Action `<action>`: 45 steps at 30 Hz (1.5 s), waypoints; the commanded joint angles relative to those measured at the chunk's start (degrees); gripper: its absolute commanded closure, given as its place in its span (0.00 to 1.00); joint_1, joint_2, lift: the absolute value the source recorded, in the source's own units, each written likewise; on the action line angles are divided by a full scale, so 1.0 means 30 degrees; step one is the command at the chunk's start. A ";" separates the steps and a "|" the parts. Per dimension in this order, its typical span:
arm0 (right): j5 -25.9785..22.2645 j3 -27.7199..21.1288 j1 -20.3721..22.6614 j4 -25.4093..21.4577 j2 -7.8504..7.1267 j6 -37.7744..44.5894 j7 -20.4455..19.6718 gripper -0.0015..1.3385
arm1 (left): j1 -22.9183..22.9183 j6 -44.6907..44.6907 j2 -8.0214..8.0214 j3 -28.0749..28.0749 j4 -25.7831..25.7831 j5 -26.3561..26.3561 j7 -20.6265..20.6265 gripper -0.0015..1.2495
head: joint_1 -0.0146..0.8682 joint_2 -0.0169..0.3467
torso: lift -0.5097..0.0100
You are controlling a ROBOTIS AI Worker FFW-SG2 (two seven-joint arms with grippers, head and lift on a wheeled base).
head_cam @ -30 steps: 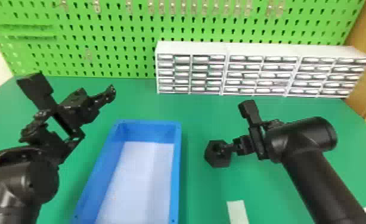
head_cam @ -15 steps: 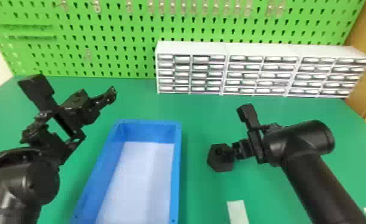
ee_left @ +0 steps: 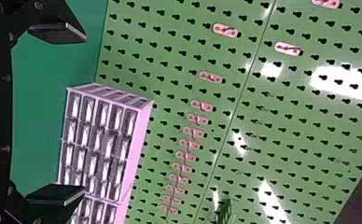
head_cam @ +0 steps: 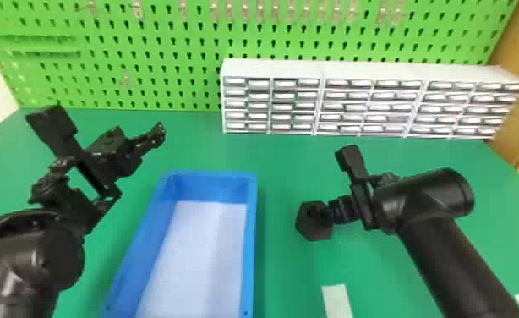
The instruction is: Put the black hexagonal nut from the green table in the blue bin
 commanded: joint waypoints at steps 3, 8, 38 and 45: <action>0.0031 0.0157 0.0010 0.0005 0.0000 -0.0026 0.0004 0.74 | -0.0008 0.0003 0.0016 -0.0016 -0.0001 0.0000 -0.0003 0.12 | 0.77 0.14 | 0.79; 0.0148 0.0420 0.0010 0.0005 0.0000 -0.0055 0.0004 0.76 | 0.0022 0.0003 -0.0013 0.0013 -0.0001 0.0000 -0.0003 0.12 | 0.77 0.14 | 0.79; 0.1466 0.0391 0.0185 -0.2134 -0.0088 0.0003 0.0004 0.76 | 0.0080 0.0062 0.0016 0.0101 -0.0001 0.0000 -0.0061 0.12 | 0.77 0.14 | 0.79; 0.2082 -0.0019 0.0449 -0.4566 -0.0263 0.0003 -0.0025 0.76 | 0.0139 0.0062 0.0016 0.0160 -0.0001 0.0000 -0.0091 0.12 | 0.77 0.14 | 0.79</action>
